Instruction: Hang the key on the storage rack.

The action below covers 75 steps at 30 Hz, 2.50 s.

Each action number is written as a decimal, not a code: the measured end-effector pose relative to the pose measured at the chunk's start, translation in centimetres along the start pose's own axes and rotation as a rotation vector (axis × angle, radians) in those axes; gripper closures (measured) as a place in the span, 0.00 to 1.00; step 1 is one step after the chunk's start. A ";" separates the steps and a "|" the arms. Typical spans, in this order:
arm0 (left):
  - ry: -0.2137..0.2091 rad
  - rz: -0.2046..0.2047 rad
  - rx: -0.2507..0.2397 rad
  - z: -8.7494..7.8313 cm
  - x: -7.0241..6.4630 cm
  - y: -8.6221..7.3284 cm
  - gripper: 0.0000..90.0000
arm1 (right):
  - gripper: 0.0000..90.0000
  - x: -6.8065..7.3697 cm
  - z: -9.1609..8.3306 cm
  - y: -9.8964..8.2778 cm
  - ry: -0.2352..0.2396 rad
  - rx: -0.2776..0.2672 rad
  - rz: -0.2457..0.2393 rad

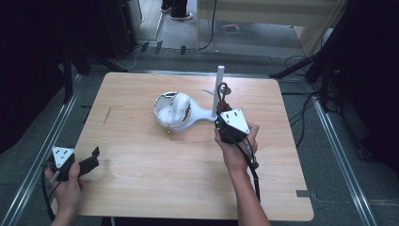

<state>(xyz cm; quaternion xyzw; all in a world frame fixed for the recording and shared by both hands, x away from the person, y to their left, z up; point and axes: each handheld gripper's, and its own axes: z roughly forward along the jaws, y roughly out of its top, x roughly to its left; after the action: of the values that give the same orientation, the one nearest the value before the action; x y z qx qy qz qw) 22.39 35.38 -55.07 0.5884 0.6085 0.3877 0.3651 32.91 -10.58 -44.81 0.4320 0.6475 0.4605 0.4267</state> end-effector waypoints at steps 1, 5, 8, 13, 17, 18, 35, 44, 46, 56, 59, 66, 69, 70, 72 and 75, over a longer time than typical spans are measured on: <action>0.000 0.001 -0.001 0.0 0.0 0.0 0.11 | 0.77 0.0 0.2 -0.1 -0.003 0.000 -0.002; 0.000 0.002 0.002 0.0 0.0 0.0 0.11 | 0.77 0.0 0.6 -0.2 -0.004 0.014 0.001; 0.000 0.003 0.001 0.0 0.0 0.0 0.11 | 0.77 0.0 0.9 -0.3 -0.002 0.020 -0.001; -0.005 -0.002 -0.006 0.0 0.0 0.0 0.11 | 0.77 0.1 1.5 -0.4 -0.002 0.037 0.002; -0.004 -0.003 -0.010 -0.1 0.0 -0.1 0.11 | 0.77 0.2 2.0 -0.6 0.000 0.048 0.004; -0.004 -0.003 -0.009 -0.1 0.0 -0.1 0.11 | 0.77 0.3 2.1 -0.6 -0.002 0.054 0.005; -0.006 -0.005 -0.007 -0.1 0.1 0.0 0.11 | 0.77 0.1 4.2 -1.7 -0.013 0.102 0.003; -0.004 -0.003 -0.007 -0.1 0.0 0.0 0.11 | 0.77 0.2 4.9 -2.1 -0.008 0.100 0.019; -0.004 -0.003 -0.006 -0.1 0.0 0.0 0.11 | 0.77 0.1 5.1 -2.2 -0.003 0.096 0.025; -0.004 -0.002 -0.008 -0.1 0.0 -0.1 0.11 | 0.49 -0.5 5.2 -2.2 0.025 0.060 0.027; -0.004 -0.002 -0.006 -0.1 0.0 0.0 0.11 | 0.22 -0.5 4.7 -1.9 0.029 0.097 0.049; -0.004 -0.002 -0.006 -0.1 0.0 0.0 0.11 | 0.01 -1.4 3.6 -1.8 0.057 0.106 0.113; -0.003 -0.002 -0.007 -0.1 0.0 -0.1 0.11 | 0.00 -2.1 2.7 -2.1 0.072 0.101 0.114; -0.003 -0.002 -0.007 -0.1 0.0 -0.1 0.11 | 0.00 -2.1 2.7 -2.1 0.072 0.101 0.114; -0.003 -0.002 -0.007 -0.1 0.0 -0.1 0.11 | 0.00 -2.5 2.2 -2.4 0.065 0.103 0.111; -0.002 -0.002 -0.008 -0.1 0.0 -0.1 0.11 | 0.00 -3.1 1.6 -2.7 0.064 0.097 0.122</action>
<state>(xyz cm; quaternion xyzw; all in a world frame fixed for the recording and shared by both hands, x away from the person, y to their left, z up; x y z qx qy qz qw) 22.29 35.37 -55.08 0.5869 0.6071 0.3889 0.3684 34.75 -13.72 -47.29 0.4759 0.6550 0.4672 0.3553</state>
